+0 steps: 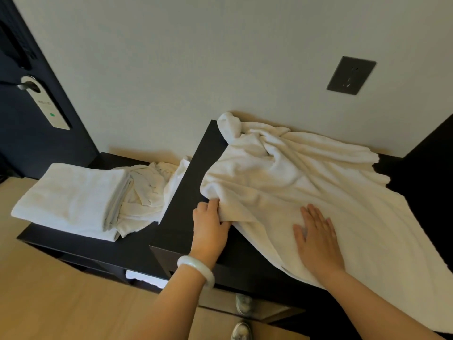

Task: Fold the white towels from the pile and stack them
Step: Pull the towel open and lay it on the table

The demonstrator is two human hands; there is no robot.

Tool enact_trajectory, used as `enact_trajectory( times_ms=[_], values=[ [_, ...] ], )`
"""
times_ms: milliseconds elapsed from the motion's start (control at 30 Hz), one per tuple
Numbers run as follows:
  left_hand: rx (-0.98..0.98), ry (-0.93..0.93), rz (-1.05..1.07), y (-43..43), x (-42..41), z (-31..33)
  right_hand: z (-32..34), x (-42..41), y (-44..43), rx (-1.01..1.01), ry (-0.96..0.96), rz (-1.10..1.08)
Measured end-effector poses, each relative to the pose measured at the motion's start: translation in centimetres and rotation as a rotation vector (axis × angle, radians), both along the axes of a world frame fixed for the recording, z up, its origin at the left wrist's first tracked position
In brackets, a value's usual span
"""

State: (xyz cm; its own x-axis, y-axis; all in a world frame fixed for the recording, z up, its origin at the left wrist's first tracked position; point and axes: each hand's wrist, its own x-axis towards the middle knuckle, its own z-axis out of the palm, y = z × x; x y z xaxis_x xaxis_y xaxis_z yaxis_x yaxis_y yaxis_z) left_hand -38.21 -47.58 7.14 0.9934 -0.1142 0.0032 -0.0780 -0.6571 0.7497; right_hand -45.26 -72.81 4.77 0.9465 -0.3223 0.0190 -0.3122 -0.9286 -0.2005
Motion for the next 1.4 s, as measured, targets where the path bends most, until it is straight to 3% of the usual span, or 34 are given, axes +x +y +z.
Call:
enact_trajectory(
  times_ms=[100, 167, 233, 300, 400, 500, 633, 700, 800, 933, 1000, 1100, 1200, 1267, 1400],
  values=[
    [-0.297, 0.061, 0.091, -0.5, 0.8, 1.0, -0.1, 0.1, 0.0, -0.008, 0.016, -0.007],
    [-0.563, 0.201, 0.269, -0.4, 1.0, 2.2, -0.3, 0.2, -0.1, -0.023, 0.023, -0.009],
    [-0.685, 0.211, 0.412, 0.5, 1.2, 3.5, -0.5, 0.2, -0.1, -0.024, 0.026, -0.011],
    [-0.581, 0.041, 0.351, 1.9, 1.0, 4.8, -0.6, 0.3, -0.2, -0.029, 0.032, -0.009],
    [-0.222, -0.160, 0.128, 3.7, -0.3, 5.2, -0.7, 0.3, -0.2, -0.028, 0.030, -0.004],
    [0.167, -0.111, 0.097, 5.8, -1.2, 3.2, -0.6, 0.2, -0.2, -0.029, 0.031, -0.003],
    [0.370, -0.070, 0.073, 9.1, -2.4, 0.5, -0.5, 0.2, -0.2, -0.043, 0.042, -0.004],
    [0.284, -0.091, -0.026, 9.9, -3.8, -0.3, -0.4, 0.2, -0.1, -0.042, 0.043, -0.003],
    [-0.046, -0.039, -0.102, 10.8, -4.4, -0.1, -0.4, 0.2, 0.0, -0.039, 0.035, -0.001],
    [-0.587, 0.562, -0.263, 12.8, -3.2, 1.9, -0.6, 0.3, -0.1, -0.032, 0.037, 0.000],
    [-0.678, 0.620, -0.165, 13.0, -2.1, 2.8, -0.8, 0.2, -0.1, -0.037, 0.045, 0.002],
    [-0.537, 0.560, 0.098, 11.2, 0.4, 3.5, -0.8, 0.3, -0.3, -0.036, 0.069, 0.012],
    [-0.187, 0.480, -0.070, 8.8, 2.7, 3.4, -0.5, -0.1, -0.3, -0.056, 0.048, 0.097],
    [-0.067, 0.455, -0.188, 8.4, 3.4, 3.1, -0.4, -0.9, -0.2, -0.089, 0.016, 0.219],
    [0.064, 0.228, -0.059, 8.9, 2.6, 2.0, -0.3, -1.7, 0.3, -0.104, 0.125, 0.274]
  ],
)
